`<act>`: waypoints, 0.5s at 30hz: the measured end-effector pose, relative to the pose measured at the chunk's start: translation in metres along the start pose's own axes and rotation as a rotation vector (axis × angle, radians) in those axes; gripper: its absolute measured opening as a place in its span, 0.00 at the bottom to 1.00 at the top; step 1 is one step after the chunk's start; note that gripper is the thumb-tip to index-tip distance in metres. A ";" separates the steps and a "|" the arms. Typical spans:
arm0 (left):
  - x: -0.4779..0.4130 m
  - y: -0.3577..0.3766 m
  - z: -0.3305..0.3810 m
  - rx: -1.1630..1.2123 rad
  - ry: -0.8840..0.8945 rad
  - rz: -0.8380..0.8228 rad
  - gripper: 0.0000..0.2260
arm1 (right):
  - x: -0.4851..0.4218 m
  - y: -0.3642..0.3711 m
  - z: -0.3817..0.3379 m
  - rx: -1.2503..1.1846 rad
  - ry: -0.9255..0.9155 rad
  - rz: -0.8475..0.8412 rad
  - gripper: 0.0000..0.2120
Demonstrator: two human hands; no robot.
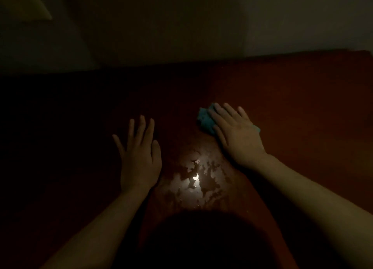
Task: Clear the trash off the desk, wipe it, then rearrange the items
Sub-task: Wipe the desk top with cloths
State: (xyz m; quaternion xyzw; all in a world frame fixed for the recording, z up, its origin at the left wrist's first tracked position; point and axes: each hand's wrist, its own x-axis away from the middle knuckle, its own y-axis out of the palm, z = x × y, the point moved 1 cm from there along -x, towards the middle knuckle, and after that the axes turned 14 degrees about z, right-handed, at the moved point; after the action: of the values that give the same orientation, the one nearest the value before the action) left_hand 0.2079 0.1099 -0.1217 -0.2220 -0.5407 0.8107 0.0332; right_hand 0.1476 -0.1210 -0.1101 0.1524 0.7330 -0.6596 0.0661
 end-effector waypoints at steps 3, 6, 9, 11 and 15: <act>-0.007 0.003 -0.003 0.022 0.040 -0.023 0.28 | 0.029 -0.006 -0.023 -0.023 -0.193 -0.025 0.23; -0.008 0.003 -0.004 0.024 0.071 -0.037 0.28 | 0.102 -0.030 -0.034 -0.132 -0.413 -0.164 0.22; -0.007 0.001 -0.003 0.025 0.094 -0.037 0.28 | 0.131 -0.044 -0.010 -0.113 -0.424 -0.173 0.22; -0.007 -0.001 -0.002 0.013 0.109 -0.012 0.28 | 0.115 -0.040 0.000 -0.066 -0.265 -0.153 0.22; 0.008 -0.007 -0.002 -0.028 0.100 0.035 0.28 | 0.073 -0.017 -0.020 0.008 0.025 -0.005 0.23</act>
State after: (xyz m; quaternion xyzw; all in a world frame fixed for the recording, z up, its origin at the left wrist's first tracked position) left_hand 0.1998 0.1169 -0.1191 -0.2720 -0.5458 0.7914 0.0429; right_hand 0.0749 -0.0927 -0.1130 0.1590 0.7317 -0.6606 0.0546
